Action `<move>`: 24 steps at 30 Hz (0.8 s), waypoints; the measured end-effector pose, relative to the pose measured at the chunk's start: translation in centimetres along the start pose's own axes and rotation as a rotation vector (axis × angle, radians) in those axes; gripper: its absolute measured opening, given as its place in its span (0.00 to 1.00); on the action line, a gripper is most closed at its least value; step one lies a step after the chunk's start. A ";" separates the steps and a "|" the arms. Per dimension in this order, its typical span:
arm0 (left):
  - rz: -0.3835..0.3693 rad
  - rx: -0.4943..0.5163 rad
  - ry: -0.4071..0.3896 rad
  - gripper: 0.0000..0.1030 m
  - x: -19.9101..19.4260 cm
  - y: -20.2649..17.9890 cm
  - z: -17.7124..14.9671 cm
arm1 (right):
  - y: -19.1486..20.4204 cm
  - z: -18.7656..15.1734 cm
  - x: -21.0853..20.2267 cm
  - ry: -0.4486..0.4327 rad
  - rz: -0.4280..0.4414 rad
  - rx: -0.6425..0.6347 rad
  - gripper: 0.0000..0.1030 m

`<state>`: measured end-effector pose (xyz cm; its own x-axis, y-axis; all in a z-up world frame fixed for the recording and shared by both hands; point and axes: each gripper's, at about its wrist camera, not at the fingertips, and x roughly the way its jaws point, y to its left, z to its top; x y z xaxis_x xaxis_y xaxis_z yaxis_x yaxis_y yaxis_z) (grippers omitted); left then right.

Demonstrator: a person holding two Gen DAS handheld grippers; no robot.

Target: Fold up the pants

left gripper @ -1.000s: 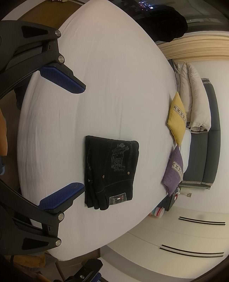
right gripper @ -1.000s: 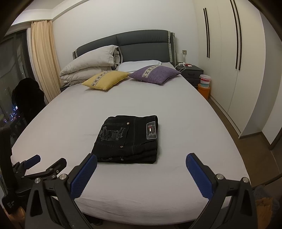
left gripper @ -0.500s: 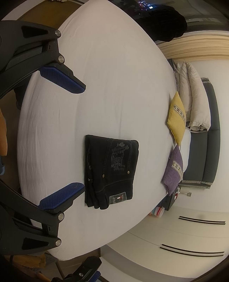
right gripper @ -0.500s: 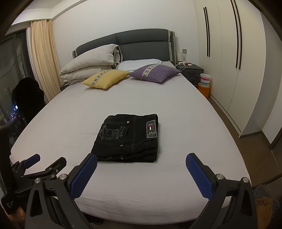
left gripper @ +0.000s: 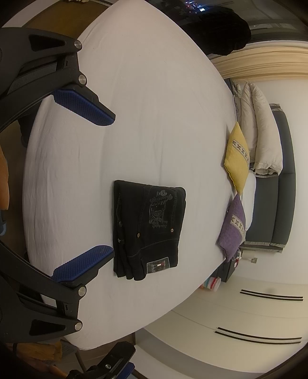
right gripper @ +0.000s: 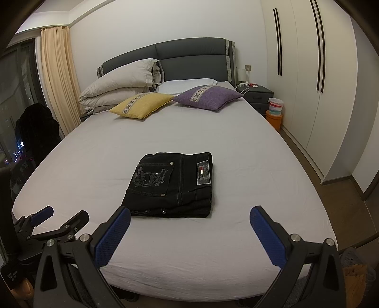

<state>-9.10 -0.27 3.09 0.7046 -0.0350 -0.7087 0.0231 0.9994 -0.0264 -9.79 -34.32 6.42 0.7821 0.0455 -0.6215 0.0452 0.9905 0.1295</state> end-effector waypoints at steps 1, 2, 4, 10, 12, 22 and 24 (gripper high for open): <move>0.000 0.000 -0.001 1.00 0.0 0.0 0.0 | 0.0 0.0 0.0 0.000 0.000 0.000 1.00; 0.001 0.000 0.000 1.00 0.0 0.0 0.0 | 0.0 0.0 0.0 0.000 0.000 0.000 1.00; 0.000 0.000 0.000 1.00 0.0 0.0 0.0 | 0.0 -0.1 0.1 0.001 0.000 0.000 1.00; 0.001 0.000 -0.001 1.00 0.1 0.0 0.0 | 0.0 -0.1 0.0 0.004 0.001 -0.001 1.00; 0.001 0.000 0.000 1.00 0.1 -0.1 0.0 | 0.0 -0.1 0.0 0.005 0.001 0.000 1.00; 0.003 0.000 -0.001 1.00 0.1 -0.1 0.2 | 0.1 -0.8 0.3 0.010 0.001 -0.001 1.00; 0.003 0.000 -0.002 1.00 0.1 0.0 0.1 | 0.0 -0.8 0.2 0.010 0.001 -0.001 1.00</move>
<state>-8.93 -0.30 3.10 0.7059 -0.0322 -0.7076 0.0214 0.9995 -0.0241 -10.10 -34.17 5.64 0.7761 0.0482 -0.6288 0.0435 0.9906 0.1296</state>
